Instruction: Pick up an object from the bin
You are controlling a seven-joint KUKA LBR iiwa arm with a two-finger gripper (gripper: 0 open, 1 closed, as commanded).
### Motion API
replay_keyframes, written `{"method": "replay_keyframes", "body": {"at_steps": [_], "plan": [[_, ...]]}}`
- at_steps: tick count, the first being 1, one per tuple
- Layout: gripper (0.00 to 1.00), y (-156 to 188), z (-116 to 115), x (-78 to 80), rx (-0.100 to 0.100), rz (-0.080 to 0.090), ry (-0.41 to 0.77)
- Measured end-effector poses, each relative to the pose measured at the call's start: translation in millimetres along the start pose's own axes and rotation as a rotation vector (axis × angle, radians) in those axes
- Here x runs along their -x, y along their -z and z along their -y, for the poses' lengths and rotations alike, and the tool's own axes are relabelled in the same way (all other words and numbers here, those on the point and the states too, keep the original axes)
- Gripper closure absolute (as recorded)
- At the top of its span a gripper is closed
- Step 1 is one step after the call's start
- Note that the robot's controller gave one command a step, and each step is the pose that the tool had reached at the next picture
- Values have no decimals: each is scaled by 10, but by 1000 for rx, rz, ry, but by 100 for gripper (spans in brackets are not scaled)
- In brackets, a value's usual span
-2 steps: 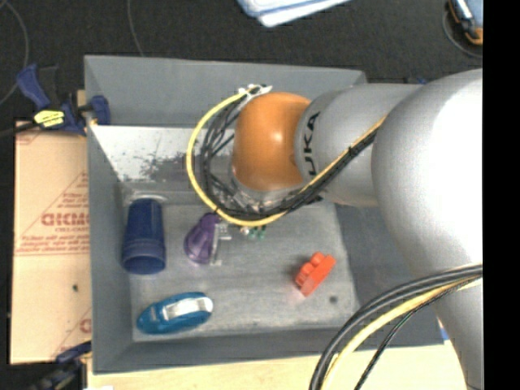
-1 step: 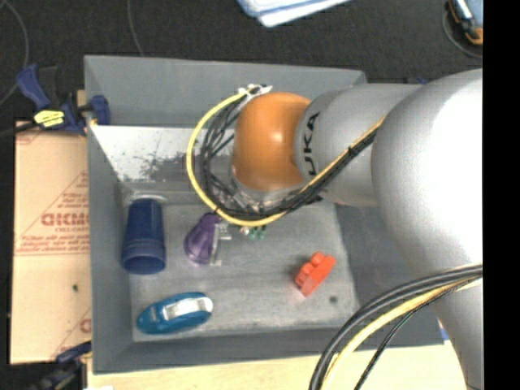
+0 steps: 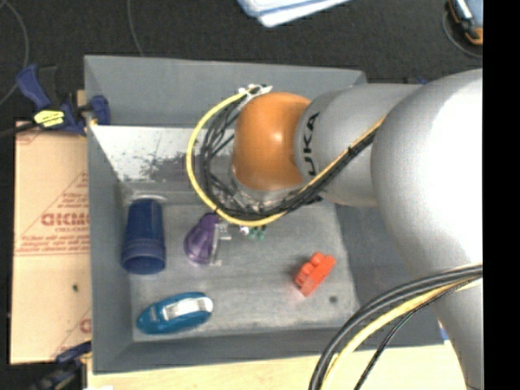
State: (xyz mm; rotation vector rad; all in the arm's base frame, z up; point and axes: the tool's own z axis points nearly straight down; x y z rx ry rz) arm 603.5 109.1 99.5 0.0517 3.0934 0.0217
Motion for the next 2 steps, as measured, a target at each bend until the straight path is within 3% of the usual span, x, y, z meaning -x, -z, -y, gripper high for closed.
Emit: {"method": "replay_keyframes", "body": {"at_steps": [2], "plan": [[100, -1, 0, 0, 0, 0, -2]]}}
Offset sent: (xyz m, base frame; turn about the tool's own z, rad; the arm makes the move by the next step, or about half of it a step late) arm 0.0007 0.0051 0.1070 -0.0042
